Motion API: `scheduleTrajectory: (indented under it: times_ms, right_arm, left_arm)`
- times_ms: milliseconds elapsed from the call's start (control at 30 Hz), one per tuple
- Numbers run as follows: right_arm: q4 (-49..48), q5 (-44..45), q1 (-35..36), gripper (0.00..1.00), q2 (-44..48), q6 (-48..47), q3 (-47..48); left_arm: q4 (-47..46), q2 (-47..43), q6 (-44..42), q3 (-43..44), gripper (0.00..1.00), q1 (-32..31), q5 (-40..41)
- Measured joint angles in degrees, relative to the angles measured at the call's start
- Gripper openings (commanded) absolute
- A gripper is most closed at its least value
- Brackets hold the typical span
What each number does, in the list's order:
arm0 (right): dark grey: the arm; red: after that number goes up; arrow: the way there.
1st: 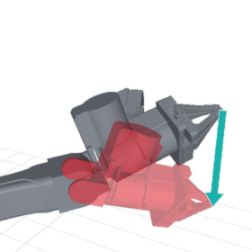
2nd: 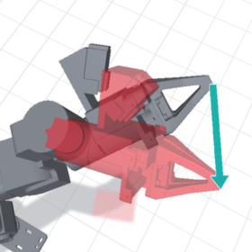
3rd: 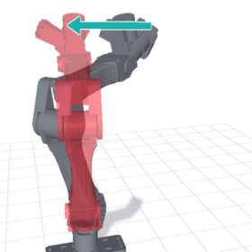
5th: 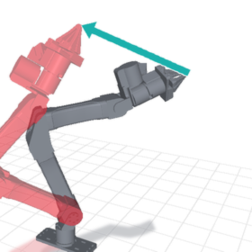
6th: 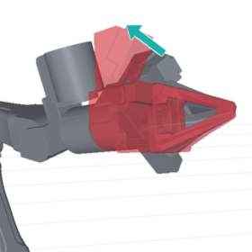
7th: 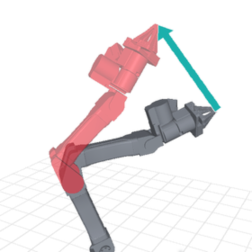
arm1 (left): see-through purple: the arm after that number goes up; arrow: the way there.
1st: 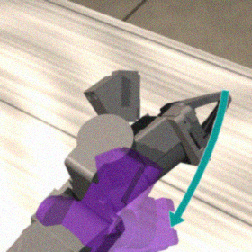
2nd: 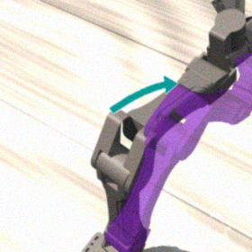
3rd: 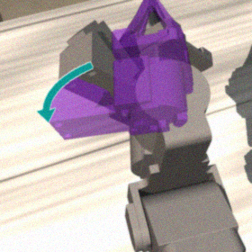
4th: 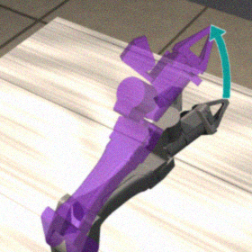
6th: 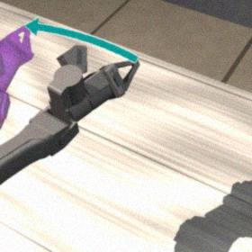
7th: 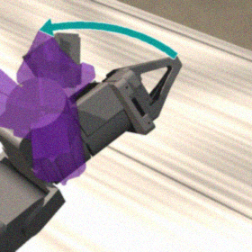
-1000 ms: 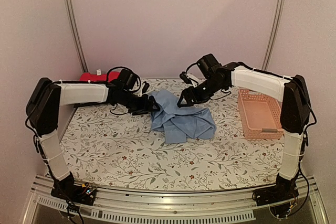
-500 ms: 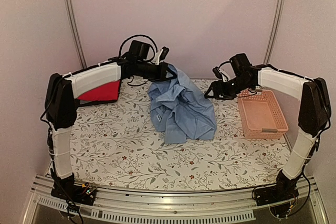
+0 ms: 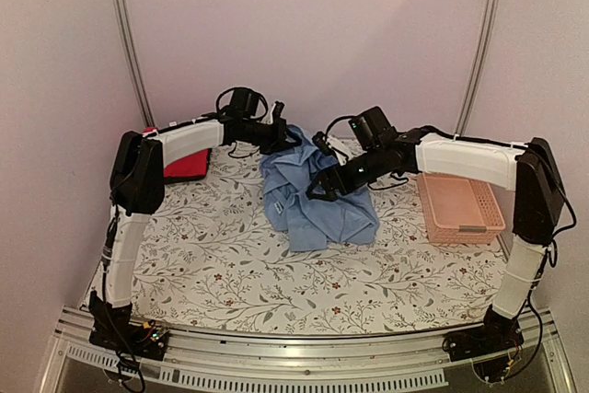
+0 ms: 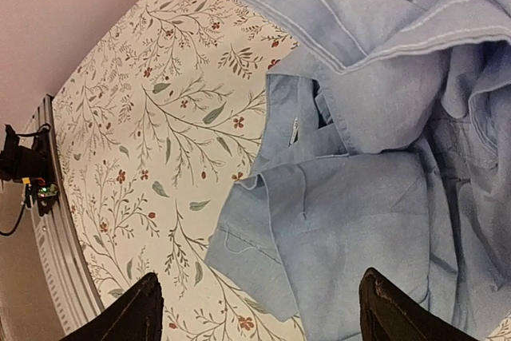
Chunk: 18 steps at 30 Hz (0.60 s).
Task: Fold and stack the mixed laundry pile
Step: Adjust the crumpled shirt at the center of the board, then pick up the crumpled shirt from the center of the board.
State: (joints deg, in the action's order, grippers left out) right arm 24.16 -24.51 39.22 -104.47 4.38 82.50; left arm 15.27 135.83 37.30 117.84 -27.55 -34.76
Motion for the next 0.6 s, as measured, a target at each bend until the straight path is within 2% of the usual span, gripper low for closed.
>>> scheduleTrajectory:
  times_ms: [167, 267, 300, 333, 367, 400, 433, 467, 500, 600]
  right_arm:
    - [0.6, 5.4, 3.3, 0.89, -9.2, -5.4, 7.9]
    - [1.2, 9.0, 4.9, 0.83, -14.8, -7.2, 11.4]
    - [2.1, 10.7, 5.5, 0.77, -16.9, -7.6, 13.0]
    - [3.0, 12.3, 5.9, 0.66, -18.7, -7.9, 14.9]
    - [4.4, 14.1, 6.4, 0.52, -21.1, -8.0, 17.7]
    - [5.4, 15.7, 6.6, 0.30, -23.0, -8.2, 20.0]
    - [6.6, 17.3, 6.9, 0.16, -25.0, -8.0, 22.6]
    - [7.4, 18.3, 7.0, 0.06, -26.1, -8.3, 24.1]
    - [8.5, 19.1, 7.1, 0.01, -27.0, -8.0, 25.5]
    - [10.8, 19.2, 7.0, 0.00, -26.9, -7.6, 27.0]
  left_arm:
    - [0.4, 1.7, 2.3, 0.2, 0.01, 1.8, -0.4]
    - [0.5, 1.7, 2.7, 0.2, 0.27, 2.8, -0.6]
    - [0.9, 1.7, 2.8, 0.1, 0.36, 3.3, -0.4]
    - [1.1, 1.4, 2.9, -0.5, 0.45, 3.9, 0.0]
    - [1.2, 0.8, 2.5, -1.7, 0.53, 4.4, 0.4]
    - [1.2, -0.7, 2.7, -4.7, 0.60, 5.4, 1.2]
    - [1.3, -2.7, 2.4, -8.0, 0.67, 6.4, 1.9]
    - [1.5, -4.3, 2.0, -10.6, 0.75, 7.1, 2.5]
    - [0.7, -7.0, 2.0, -15.1, 0.82, 8.2, 3.6]
    - [-0.3, -16.4, 0.9, -28.3, 0.99, 11.2, 6.8]
